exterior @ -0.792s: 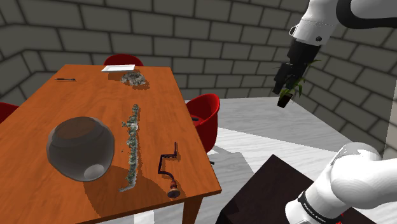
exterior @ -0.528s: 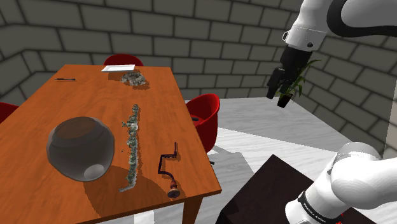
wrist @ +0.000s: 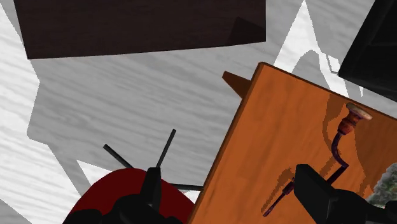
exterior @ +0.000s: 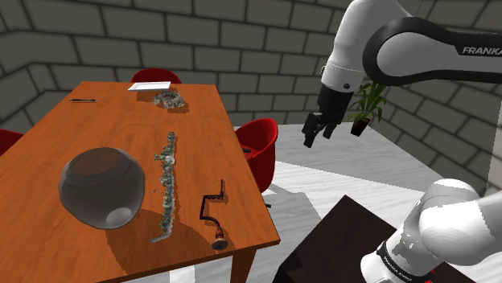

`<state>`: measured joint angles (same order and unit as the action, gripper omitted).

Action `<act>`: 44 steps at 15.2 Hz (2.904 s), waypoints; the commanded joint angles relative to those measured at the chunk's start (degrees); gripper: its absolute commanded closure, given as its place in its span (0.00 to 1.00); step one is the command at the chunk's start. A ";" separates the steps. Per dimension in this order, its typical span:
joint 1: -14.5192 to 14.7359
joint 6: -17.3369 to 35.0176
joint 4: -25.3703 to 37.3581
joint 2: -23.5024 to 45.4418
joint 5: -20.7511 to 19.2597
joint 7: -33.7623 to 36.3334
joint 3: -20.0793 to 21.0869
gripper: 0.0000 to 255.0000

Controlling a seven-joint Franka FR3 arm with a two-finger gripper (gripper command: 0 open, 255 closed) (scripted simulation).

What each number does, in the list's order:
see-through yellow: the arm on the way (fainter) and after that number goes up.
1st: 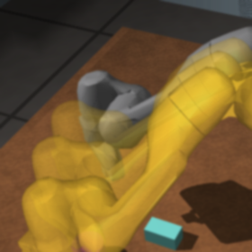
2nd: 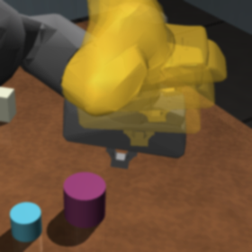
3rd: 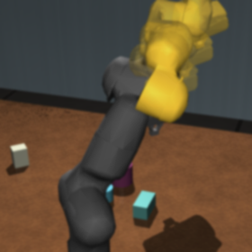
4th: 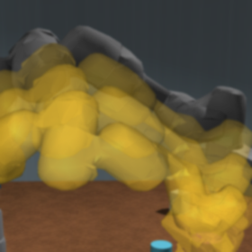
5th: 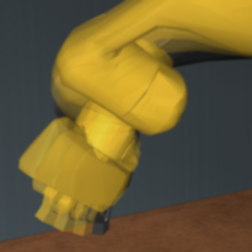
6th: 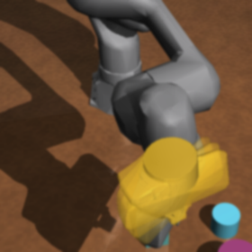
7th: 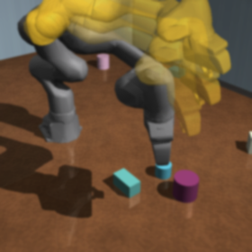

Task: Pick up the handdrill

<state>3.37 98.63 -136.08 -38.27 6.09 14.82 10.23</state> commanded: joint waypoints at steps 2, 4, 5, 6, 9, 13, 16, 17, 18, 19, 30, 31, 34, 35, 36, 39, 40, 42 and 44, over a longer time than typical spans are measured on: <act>0.50 4.67 -0.30 4.70 0.86 2.06 2.50 0.00; 0.86 7.50 -0.32 7.76 1.33 3.64 4.31 0.00; 1.03 8.90 -0.23 9.38 1.49 4.46 5.22 0.00; 1.18 10.28 -0.06 11.07 1.60 5.29 6.12 0.00; 1.54 14.32 0.86 16.46 1.49 7.91 8.77 0.00; 1.92 19.30 3.07 24.39 0.20 11.86 12.10 0.00; 2.25 22.60 5.45 30.83 -1.78 15.23 14.29 0.00; 2.41 23.58 6.39 33.06 -2.65 16.44 14.92 0.00; 2.62 24.51 7.39 35.33 -3.61 17.69 15.49 0.00; 2.89 25.37 8.47 37.63 -4.66 18.97 15.97 0.00; 9.07 30.33 21.67 59.78 -15.69 30.11 15.94 0.00; 9.20 30.94 21.54 60.30 -15.99 30.29 15.78 0.00; 9.59 32.72 21.22 61.90 -16.92 30.85 15.26 0.00; 9.73 33.31 21.13 62.45 -17.24 31.04 15.08 0.00; 9.96 34.22 21.03 63.33 -17.74 31.34 14.78 0.00; 9.96 34.26 20.95 63.29 -17.73 31.35 14.78 1.00; 9.94 34.21 21.00 63.28 -17.71 31.31 14.78 1.00; 9.93 34.22 20.98 63.28 -17.72 31.31 14.78 1.00; 9.94 34.23 20.98 63.28 -17.72 31.31 14.78 1.00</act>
<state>13.31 132.85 -115.10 25.01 -11.62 46.13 25.01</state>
